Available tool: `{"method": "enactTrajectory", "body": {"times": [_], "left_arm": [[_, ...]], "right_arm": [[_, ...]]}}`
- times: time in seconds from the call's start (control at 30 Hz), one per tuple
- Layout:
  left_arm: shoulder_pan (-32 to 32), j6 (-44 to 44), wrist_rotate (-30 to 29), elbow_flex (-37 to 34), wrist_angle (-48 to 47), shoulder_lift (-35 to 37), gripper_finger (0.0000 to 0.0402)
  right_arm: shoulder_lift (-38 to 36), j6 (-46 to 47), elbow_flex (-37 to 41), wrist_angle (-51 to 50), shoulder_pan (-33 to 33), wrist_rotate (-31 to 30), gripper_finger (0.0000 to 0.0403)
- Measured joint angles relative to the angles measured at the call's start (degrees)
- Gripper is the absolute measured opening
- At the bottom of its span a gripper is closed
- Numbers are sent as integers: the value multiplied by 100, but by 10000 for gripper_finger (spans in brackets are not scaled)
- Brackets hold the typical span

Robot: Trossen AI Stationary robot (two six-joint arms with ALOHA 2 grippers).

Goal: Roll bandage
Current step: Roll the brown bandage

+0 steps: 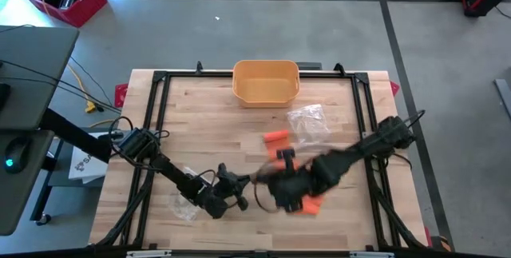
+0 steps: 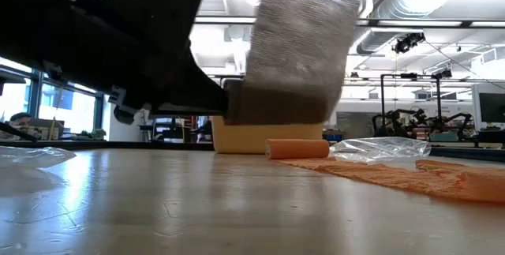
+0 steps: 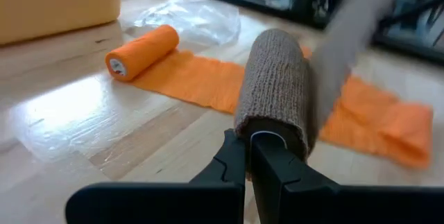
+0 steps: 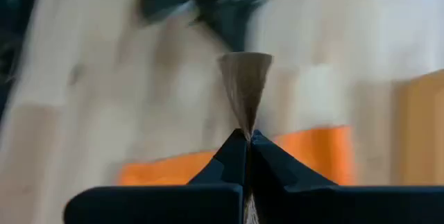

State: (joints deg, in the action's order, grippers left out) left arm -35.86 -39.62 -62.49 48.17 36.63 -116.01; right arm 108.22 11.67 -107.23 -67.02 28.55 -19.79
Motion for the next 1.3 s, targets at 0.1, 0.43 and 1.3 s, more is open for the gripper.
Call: {"method": "enactTrajectory", "body": {"times": [0.1, 0.43, 1.3], "left_arm": [[-3, -21, -5, -400, 1101, 0, 1], [-35, 1488, 167, -1195, 5328, 0, 1], [1345, 841, 10, -424, 3259, 87, 0]], "right_arm": [[7, 441, 873, 620, 454, 260, 0], [17, 1587, 3806, 5061, 1203, 638, 0], [15, 2240, 3767, 6278, 2660, -1084, 0]]}}
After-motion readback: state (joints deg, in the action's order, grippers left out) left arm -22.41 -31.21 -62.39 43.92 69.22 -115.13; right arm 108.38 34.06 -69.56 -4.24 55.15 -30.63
